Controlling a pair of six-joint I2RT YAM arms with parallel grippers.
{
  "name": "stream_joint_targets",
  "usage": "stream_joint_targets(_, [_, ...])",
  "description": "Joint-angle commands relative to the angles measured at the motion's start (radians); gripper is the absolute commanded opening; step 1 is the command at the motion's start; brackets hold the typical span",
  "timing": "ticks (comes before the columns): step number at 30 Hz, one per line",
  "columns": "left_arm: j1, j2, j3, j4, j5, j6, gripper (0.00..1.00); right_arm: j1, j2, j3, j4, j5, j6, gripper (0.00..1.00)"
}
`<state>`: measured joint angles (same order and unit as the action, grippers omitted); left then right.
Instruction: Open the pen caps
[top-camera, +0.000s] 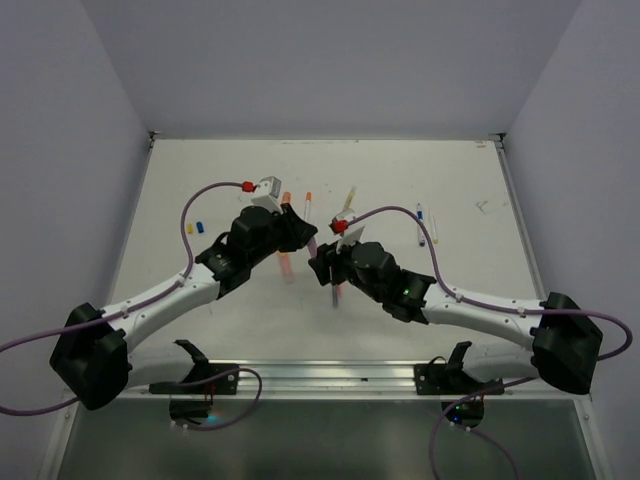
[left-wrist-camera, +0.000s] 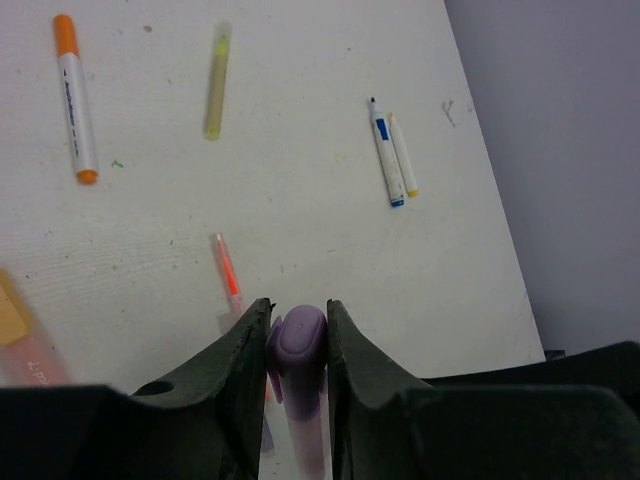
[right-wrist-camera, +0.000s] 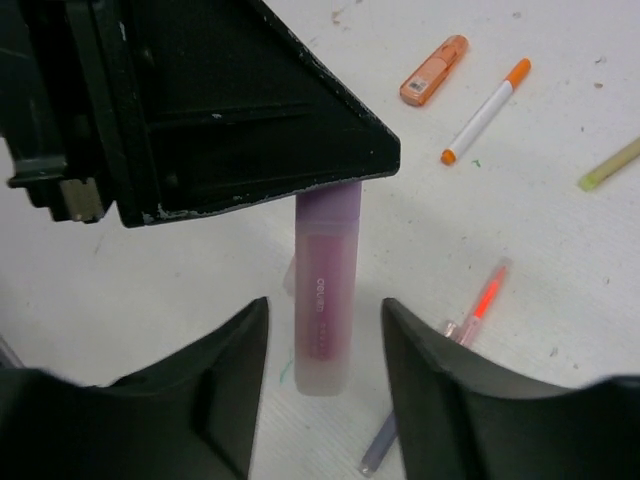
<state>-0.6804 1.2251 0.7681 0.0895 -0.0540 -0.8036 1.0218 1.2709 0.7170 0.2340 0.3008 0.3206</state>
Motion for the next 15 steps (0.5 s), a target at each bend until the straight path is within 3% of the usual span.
stream_joint_targets(1, [0.007, -0.070, -0.004, 0.078, 0.005, 0.128, 0.00, 0.000, -0.087, 0.012, -0.011, -0.074, -0.037, 0.60])
stream_joint_targets(3, [0.030, -0.102, -0.022, 0.122, 0.049, 0.165, 0.00, -0.023, -0.122, 0.016, -0.030, -0.145, -0.043, 0.67])
stream_joint_targets(8, [0.117, -0.151, -0.062, 0.223, 0.334, 0.247, 0.00, -0.077, -0.169, 0.042, -0.088, -0.388, -0.064, 0.80])
stream_joint_targets(11, [0.185, -0.170, -0.087, 0.288, 0.482, 0.259, 0.00, -0.117, -0.171, 0.068, -0.124, -0.494, -0.078, 0.81])
stream_joint_targets(15, [0.194, -0.179, -0.087, 0.354, 0.611, 0.285, 0.00, -0.176, -0.154, 0.096, -0.117, -0.630, -0.066, 0.81])
